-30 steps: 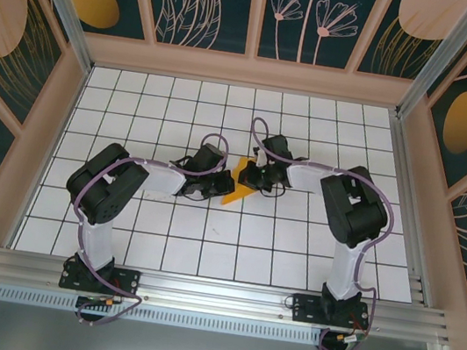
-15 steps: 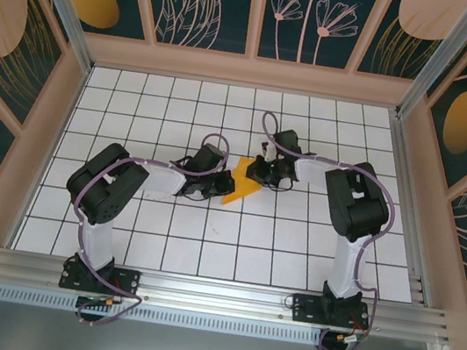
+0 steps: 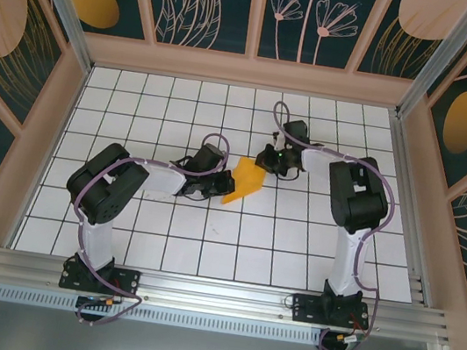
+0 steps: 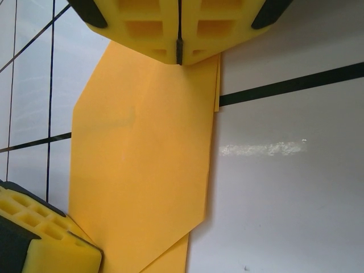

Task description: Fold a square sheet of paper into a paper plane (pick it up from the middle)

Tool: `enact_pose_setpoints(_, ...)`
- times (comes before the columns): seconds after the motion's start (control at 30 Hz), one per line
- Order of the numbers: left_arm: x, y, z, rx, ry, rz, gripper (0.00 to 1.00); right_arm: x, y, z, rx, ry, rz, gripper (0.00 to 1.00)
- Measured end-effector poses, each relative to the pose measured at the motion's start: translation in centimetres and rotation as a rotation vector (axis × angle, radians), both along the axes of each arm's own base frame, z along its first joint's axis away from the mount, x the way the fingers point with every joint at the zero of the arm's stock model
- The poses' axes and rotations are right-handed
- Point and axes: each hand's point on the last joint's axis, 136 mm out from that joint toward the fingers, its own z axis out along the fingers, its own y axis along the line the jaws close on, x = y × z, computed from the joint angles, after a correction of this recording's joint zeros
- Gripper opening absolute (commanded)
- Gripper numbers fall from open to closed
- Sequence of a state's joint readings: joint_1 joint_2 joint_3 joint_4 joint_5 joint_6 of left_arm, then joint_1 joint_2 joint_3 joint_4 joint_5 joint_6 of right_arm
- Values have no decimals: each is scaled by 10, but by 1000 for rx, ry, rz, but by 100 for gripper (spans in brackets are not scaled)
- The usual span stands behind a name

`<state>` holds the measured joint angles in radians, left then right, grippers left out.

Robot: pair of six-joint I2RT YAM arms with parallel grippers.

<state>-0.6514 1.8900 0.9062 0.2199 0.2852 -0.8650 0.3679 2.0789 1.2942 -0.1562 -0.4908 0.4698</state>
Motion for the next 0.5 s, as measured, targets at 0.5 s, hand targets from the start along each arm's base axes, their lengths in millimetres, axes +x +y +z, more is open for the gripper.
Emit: enact_pose_setpoints(0.5, 1, 0, 0, 1, -2, 2, 7, 35, -26, 49, -60, -153, -108, 6)
